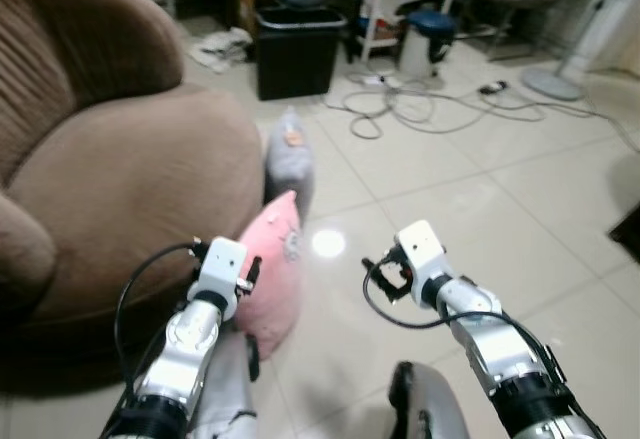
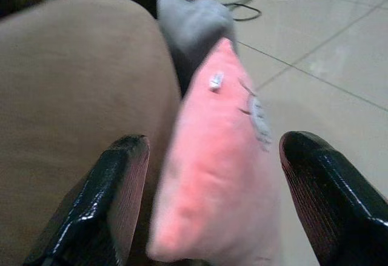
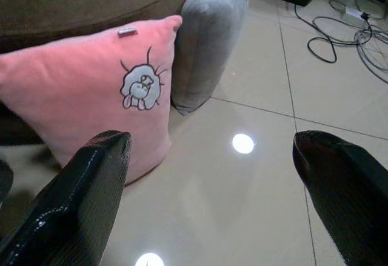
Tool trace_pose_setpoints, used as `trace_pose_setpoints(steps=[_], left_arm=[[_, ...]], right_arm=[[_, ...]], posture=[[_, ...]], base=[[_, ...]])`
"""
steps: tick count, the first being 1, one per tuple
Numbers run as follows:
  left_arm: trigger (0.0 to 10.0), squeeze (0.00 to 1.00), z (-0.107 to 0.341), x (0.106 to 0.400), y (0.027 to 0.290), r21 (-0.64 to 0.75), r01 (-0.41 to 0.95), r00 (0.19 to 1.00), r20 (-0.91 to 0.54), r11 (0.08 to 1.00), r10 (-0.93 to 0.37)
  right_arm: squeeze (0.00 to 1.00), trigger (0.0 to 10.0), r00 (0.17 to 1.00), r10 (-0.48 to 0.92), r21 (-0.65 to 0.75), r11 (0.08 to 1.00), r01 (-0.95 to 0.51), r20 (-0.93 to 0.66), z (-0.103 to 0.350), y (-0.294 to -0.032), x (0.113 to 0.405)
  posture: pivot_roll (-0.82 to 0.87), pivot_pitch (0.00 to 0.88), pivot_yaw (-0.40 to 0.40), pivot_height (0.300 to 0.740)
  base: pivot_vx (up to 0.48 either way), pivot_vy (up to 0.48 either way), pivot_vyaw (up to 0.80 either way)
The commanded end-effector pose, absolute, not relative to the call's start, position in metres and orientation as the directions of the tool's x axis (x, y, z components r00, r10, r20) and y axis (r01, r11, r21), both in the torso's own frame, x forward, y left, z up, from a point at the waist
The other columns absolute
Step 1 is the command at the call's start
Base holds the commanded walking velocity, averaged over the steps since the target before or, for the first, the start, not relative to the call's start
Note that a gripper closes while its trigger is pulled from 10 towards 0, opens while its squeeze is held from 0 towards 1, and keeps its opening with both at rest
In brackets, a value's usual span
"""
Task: Move the pillow to the sofa from floor
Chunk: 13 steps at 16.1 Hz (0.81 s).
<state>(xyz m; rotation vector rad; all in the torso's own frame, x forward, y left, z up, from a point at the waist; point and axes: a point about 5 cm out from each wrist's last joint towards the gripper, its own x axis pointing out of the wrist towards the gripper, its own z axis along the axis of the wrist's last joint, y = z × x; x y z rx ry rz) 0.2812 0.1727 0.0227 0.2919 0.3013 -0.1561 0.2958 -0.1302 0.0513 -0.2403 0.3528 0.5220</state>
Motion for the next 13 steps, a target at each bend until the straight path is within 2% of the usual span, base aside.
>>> trace_pose_setpoints(steps=[1,2,7,13], left_arm=[[10.0,0.13,0.016,0.277,0.172,0.215,0.179,0.939,-0.328,0.96,-0.102],[10.0,1.0,0.012,0.277,0.173,0.193,0.165,0.935,-0.342,0.967,-0.092],[10.0,1.0,0.005,0.284,0.177,0.245,0.152,0.924,-0.38,0.957,-0.05],[10.0,1.0,0.004,0.291,0.19,0.334,0.066,0.927,-0.37,0.94,0.067]], right_arm=[[0.0,10.0,0.808,0.441,-0.157,0.833,-0.53,-0.39,0.054,-0.134,0.293],[0.0,10.0,0.802,0.448,-0.165,0.824,-0.542,-0.394,0.055,-0.134,0.29],[0.0,10.0,0.771,0.495,-0.197,0.775,-0.6,-0.401,0.062,-0.131,0.28],[0.0,10.0,0.753,0.495,-0.222,0.751,-0.622,-0.434,0.062,-0.133,0.254]], posture=[[0.08,0.035,-0.15,0.55],[0.07,0.042,-0.152,0.55],[0.01,0.082,-0.149,0.55],[-0.06,0.163,-0.134,0.55]], base=[[0.0,0.0,0.0],[0.0,0.0,0.0],[0.0,0.0,0.0],[0.0,0.0,0.0]])
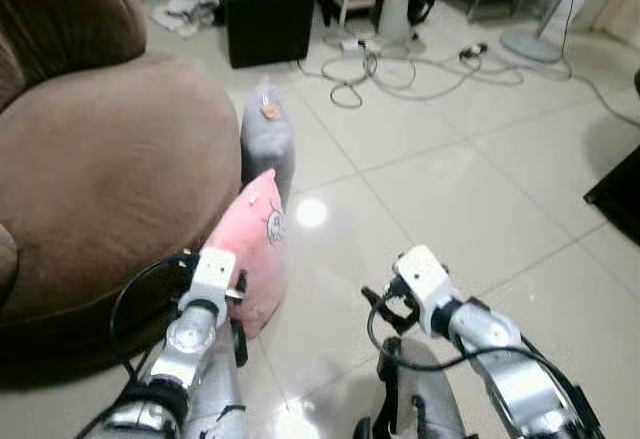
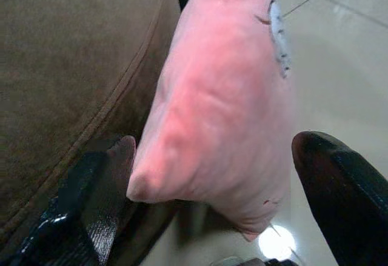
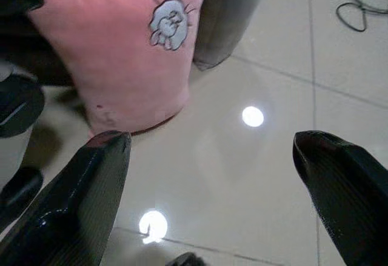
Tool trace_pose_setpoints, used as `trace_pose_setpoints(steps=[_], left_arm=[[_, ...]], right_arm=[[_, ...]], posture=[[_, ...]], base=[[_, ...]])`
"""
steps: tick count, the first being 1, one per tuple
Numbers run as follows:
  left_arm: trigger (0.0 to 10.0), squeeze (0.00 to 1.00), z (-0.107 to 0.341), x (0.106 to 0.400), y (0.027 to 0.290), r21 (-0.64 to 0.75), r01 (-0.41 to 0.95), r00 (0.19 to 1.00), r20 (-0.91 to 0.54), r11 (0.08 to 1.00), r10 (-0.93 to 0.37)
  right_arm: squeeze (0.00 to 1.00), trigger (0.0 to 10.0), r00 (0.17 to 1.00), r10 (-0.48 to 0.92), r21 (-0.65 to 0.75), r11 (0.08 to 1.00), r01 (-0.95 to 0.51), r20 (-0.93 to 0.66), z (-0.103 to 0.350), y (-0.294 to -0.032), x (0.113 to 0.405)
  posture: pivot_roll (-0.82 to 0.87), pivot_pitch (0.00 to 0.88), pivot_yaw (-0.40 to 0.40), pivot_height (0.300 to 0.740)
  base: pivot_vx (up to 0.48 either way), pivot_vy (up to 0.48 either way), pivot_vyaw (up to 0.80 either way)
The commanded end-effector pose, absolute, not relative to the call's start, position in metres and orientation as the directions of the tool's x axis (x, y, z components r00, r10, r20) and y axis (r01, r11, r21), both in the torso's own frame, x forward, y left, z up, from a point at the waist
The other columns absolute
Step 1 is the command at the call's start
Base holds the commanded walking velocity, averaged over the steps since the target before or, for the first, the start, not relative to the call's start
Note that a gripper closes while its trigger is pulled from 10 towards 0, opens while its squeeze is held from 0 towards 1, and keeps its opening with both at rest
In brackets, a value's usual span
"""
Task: Move the pillow to the sofa from floor
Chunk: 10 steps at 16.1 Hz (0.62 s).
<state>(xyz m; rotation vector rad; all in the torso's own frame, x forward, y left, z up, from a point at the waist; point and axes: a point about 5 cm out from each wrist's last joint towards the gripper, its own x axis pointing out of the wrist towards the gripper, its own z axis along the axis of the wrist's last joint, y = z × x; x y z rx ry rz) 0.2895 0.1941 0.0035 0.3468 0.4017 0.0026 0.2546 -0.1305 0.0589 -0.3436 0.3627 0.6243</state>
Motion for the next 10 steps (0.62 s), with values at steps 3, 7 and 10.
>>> trace_pose_setpoints(steps=[3,7,10], left_arm=[[10.0,1.0,0.014,0.299,0.195,0.337,0.023,0.941,-0.325,0.941,0.093],[10.0,1.0,0.029,0.312,0.208,0.328,-0.081,0.947,-0.27,0.941,0.176],[10.0,1.0,0.03,0.312,0.218,0.328,-0.12,0.933,-0.285,0.937,0.219]], right_arm=[[0.0,10.0,0.754,0.496,-0.226,0.75,-0.622,-0.43,0.068,-0.133,0.249],[0.0,10.0,0.732,0.548,-0.239,0.709,-0.663,-0.405,0.082,-0.127,0.248],[0.0,10.0,0.72,0.589,-0.295,0.661,-0.69,-0.367,0.095,-0.119,0.257]], posture=[[-0.09,0.192,-0.143,0.55],[-0.14,0.243,-0.16,0.55],[-0.2,0.251,-0.151,0.55]], base=[[0.0,0.0,0.0],[0.0,0.0,0.0],[0.0,0.0,0.0]])
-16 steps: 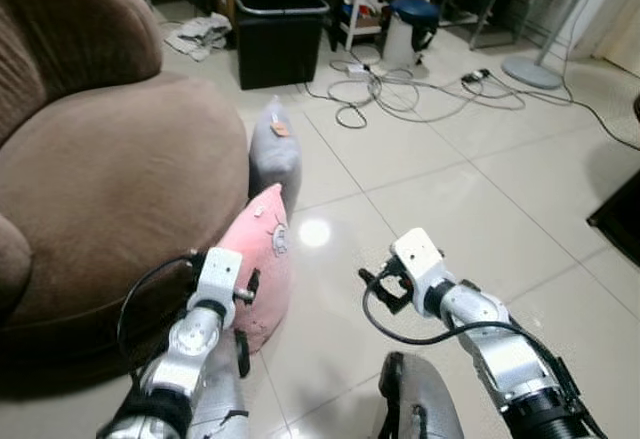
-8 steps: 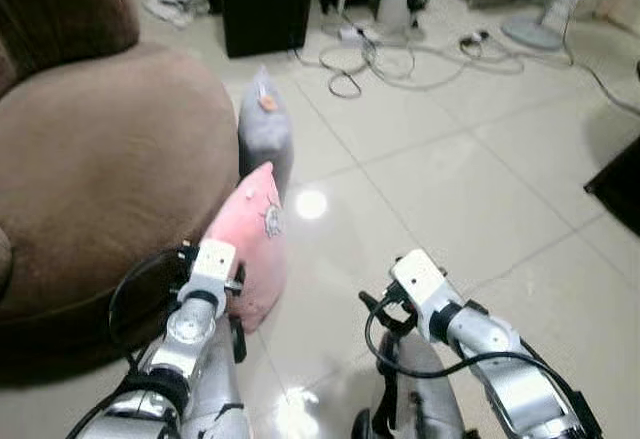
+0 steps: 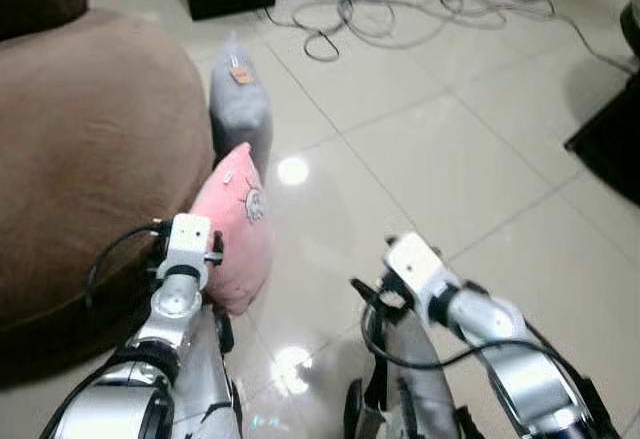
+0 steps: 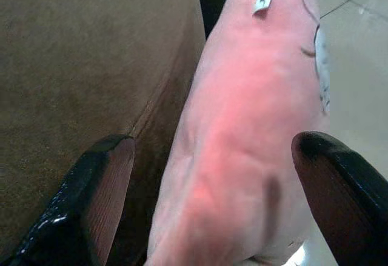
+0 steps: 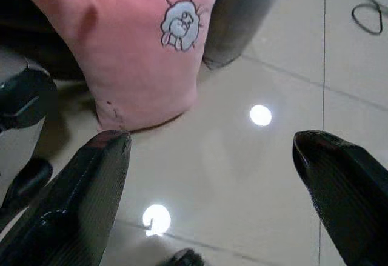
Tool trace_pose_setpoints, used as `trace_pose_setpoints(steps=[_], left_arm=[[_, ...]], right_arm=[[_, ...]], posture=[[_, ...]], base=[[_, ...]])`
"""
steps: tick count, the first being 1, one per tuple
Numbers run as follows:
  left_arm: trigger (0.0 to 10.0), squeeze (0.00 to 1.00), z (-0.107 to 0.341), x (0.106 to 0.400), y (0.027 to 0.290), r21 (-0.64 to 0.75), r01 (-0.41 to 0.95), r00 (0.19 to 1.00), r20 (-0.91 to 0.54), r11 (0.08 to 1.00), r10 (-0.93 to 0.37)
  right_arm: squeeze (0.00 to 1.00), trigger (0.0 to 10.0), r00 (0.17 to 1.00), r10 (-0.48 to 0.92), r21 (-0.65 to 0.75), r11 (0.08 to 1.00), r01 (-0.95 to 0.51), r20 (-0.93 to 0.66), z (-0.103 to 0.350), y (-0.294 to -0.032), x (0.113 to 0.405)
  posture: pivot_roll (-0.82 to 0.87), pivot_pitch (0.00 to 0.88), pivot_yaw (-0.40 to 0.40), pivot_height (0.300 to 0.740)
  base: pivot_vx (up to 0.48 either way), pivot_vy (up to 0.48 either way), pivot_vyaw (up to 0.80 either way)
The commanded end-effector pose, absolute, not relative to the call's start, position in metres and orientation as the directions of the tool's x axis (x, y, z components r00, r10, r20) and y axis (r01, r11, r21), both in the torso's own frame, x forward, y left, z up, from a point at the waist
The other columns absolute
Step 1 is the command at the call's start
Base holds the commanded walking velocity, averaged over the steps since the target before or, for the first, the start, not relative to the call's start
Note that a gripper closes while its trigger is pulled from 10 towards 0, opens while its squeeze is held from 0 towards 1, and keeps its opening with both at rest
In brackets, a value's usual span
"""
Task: Move the pillow to the sofa from floor
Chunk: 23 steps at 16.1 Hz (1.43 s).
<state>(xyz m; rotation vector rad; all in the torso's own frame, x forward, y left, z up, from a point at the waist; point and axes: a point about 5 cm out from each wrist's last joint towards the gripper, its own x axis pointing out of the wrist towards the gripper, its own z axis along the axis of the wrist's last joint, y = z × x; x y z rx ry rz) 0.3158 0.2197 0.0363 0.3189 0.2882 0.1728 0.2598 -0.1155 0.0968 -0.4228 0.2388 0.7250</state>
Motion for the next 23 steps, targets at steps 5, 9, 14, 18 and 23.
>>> trace_pose_setpoints(steps=[5,9,14,18,23], left_arm=[[10.0,0.0,0.024,0.311,0.215,0.432,-0.025,0.922,-0.338,0.902,0.187],[10.0,0.0,0.015,0.306,0.212,0.458,0.0,0.901,-0.385,0.889,0.199],[10.0,0.0,0.007,0.299,0.212,0.506,0.022,0.888,-0.406,0.862,0.216],[10.0,0.0,0.012,0.297,0.23,0.645,-0.057,0.876,-0.334,0.762,0.348],[10.0,0.0,0.007,0.294,0.225,0.651,-0.032,0.87,-0.355,0.758,0.341]], right_arm=[[0.0,10.0,0.706,0.611,-0.314,0.633,-0.707,-0.359,0.109,-0.123,0.248],[0.0,10.0,0.693,0.602,-0.314,0.62,-0.719,-0.398,0.107,-0.131,0.239],[0.0,10.0,0.686,0.604,-0.311,0.614,-0.725,-0.406,0.109,-0.131,0.235],[0.0,10.0,0.687,0.599,-0.316,0.613,-0.724,-0.411,0.11,-0.132,0.234],[0.0,10.0,0.671,0.607,-0.309,0.599,-0.738,-0.426,0.113,-0.134,0.227]], posture=[[-0.25,0.228,-0.184,0.55],[-0.26,0.23,-0.188,0.55],[-0.26,0.217,-0.188,0.55],[-0.26,0.215,-0.197,0.55],[-0.28,0.213,-0.228,0.55]], base=[[0.0,0.0,0.0],[0.0,0.0,0.0],[0.0,0.0,0.0],[0.0,0.0,0.0],[0.0,0.0,0.0]])
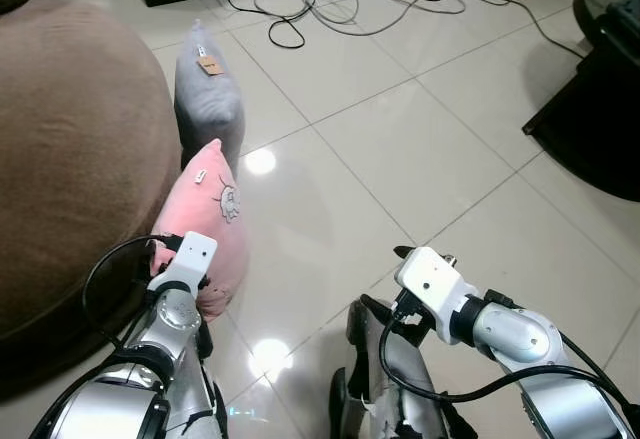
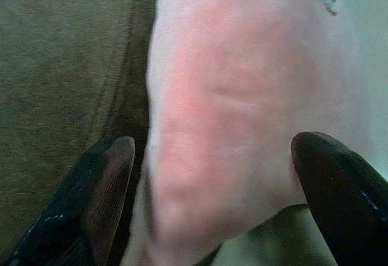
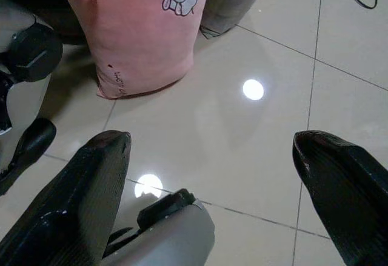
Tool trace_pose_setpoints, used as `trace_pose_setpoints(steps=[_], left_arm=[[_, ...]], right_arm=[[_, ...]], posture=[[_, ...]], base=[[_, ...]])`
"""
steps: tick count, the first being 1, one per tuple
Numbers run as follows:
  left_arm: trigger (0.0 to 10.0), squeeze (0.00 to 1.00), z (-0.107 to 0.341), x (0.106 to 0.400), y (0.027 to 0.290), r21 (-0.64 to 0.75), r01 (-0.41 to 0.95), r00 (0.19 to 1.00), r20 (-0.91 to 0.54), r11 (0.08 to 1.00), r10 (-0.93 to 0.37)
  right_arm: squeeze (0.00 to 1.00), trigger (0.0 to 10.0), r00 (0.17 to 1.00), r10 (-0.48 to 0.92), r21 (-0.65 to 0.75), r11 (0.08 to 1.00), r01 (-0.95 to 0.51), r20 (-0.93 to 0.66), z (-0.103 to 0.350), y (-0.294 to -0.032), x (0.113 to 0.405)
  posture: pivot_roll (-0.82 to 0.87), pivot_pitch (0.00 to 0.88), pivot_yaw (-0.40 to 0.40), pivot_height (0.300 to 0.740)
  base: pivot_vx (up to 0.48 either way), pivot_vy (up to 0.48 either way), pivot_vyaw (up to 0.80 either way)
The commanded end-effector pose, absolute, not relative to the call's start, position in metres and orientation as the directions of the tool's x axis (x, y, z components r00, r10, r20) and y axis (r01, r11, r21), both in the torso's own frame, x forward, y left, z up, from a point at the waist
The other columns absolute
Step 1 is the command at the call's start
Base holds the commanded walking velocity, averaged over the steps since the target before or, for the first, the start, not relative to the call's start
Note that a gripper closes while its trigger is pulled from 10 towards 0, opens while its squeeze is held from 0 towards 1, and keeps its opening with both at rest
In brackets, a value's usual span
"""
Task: Move the pillow to the sofa from floor
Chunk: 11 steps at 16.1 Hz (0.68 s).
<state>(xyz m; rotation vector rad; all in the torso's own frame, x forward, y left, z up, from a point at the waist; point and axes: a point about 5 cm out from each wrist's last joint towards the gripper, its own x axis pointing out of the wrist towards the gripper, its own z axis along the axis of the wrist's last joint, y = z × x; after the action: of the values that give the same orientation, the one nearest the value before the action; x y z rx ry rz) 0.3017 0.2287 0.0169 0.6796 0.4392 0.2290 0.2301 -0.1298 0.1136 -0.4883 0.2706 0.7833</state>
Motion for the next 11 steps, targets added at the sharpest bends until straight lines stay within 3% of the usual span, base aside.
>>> trace_pose_setpoints(steps=[1,2,4,6,11], left_arm=[[9.7,0.0,0.0053,0.2929,0.2238,0.655,-0.023,0.867,-0.364,0.755,0.341],[8.3,0.0,0.0041,0.2923,0.2232,0.659,-0.015,0.862,-0.372,0.752,0.343],[3.3,0.0,0.003,0.2914,0.2231,0.674,-0.001,0.86,-0.377,0.739,0.345],[0.0,0.0,0.0023,0.2904,0.2246,0.685,0.003,0.856,-0.378,0.729,0.352],[0.0,0.0,0.0052,0.2922,0.2264,0.71,0.007,0.866,-0.356,0.704,0.351]], right_arm=[[0.0,10.0,0.669,0.608,-0.309,0.597,-0.741,-0.428,0.1143,-0.1343,0.2261],[0.0,10.0,0.668,0.609,-0.309,0.595,-0.742,-0.428,0.1154,-0.1348,0.2255],[0.0,10.0,0.665,0.61,-0.31,0.592,-0.744,-0.431,0.1172,-0.1358,0.2238],[0.0,10.0,0.664,0.609,-0.311,0.591,-0.745,-0.434,0.1176,-0.1365,0.2227],[0.0,10.0,0.662,0.609,-0.307,0.591,-0.746,-0.436,0.1195,-0.1356,0.22]], posture=[[-0.28,0.21,-0.233,0.55],[-0.28,0.208,-0.238,0.55],[-0.29,0.205,-0.243,0.55],[-0.29,0.201,-0.243,0.55],[-0.29,0.203,-0.242,0.55]], base=[[0.0,0.0,0.0],[0.0,0.0,0.0],[0.0,0.0,0.0],[0.0,0.0,0.0],[0.0,0.0,0.0]])
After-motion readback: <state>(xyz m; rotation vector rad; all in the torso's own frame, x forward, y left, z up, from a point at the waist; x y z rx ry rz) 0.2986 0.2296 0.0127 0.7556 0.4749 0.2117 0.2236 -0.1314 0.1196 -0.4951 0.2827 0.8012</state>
